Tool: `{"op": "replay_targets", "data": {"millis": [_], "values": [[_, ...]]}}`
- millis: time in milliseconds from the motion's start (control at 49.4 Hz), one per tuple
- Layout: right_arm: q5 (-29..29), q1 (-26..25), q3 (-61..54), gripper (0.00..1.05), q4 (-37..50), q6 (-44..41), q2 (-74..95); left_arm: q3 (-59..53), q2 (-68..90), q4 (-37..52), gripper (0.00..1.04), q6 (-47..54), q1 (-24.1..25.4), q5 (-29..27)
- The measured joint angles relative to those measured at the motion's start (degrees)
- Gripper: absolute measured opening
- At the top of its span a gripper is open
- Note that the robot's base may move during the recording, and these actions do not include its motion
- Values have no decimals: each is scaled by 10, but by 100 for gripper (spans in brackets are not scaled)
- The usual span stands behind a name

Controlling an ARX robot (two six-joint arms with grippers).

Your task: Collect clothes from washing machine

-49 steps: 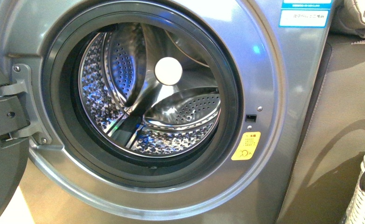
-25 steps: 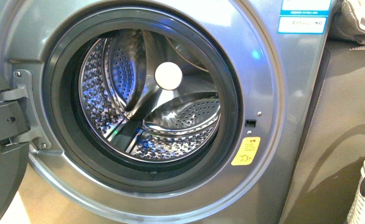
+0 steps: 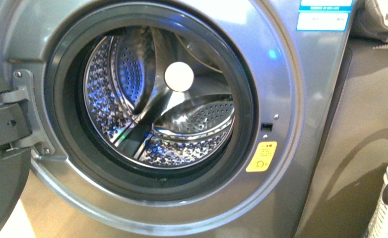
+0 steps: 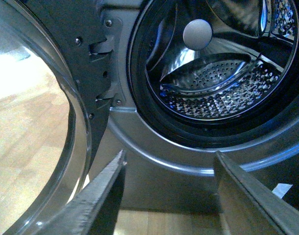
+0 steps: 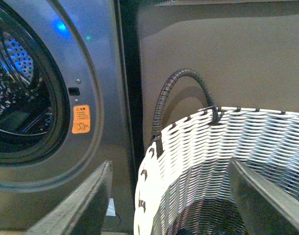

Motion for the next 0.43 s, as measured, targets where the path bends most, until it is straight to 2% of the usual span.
{"op": "replay_targets", "data": {"millis": [122, 182, 426], "values": [[0, 0, 0, 99, 0, 0, 0, 0, 0, 0, 84, 0, 0, 0], [0, 0, 0, 96, 0, 0, 0, 0, 0, 0, 99, 0, 0, 0], [0, 0, 0, 97, 0, 0, 0, 0, 0, 0, 98, 0, 0, 0]]}}
